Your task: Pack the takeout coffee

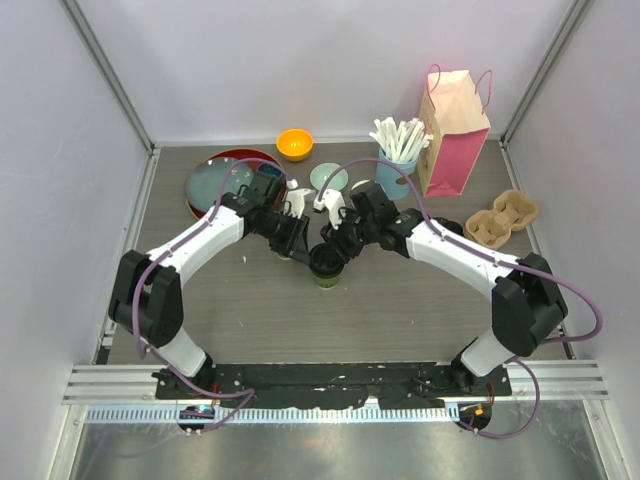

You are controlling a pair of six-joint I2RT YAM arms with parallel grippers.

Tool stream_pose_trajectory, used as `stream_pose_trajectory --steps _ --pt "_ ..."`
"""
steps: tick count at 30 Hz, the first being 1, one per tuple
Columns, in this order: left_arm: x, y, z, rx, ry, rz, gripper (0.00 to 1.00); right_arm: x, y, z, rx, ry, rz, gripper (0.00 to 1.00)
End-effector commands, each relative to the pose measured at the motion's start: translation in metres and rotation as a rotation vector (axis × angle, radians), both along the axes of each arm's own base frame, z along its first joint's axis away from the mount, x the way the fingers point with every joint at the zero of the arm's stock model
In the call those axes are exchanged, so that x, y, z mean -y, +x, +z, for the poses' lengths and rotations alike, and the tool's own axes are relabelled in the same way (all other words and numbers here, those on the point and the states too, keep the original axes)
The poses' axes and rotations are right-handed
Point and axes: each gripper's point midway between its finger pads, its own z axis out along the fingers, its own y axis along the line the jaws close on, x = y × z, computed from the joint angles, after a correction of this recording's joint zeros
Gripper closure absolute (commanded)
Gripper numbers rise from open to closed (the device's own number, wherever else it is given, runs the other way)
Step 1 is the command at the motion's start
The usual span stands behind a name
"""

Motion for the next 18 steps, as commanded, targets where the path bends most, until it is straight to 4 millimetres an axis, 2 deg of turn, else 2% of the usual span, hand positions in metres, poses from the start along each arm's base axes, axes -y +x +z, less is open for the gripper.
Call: stream_pose_trajectory --steps 1,8,13,18 --pt "-0.001 0.002 0.033 0.078 -0.023 -0.021 0.74 -0.002 -0.009 0.0 0.015 -0.051 0.135 0.55" --pt "-0.003 -0.003 0.049 0.07 -0.061 -0.023 0.64 -0.011 -0.011 0.014 0.046 -0.04 0.262 0.53" --pt "-0.004 0.005 0.038 0.073 -0.041 0.013 0.65 -0.017 -0.014 0.018 0.053 -0.023 0.33 0.47" --pt "0.001 0.017 0.028 0.072 -0.038 0.033 0.66 -0.021 -0.003 0.033 0.089 -0.022 0.315 0.4"
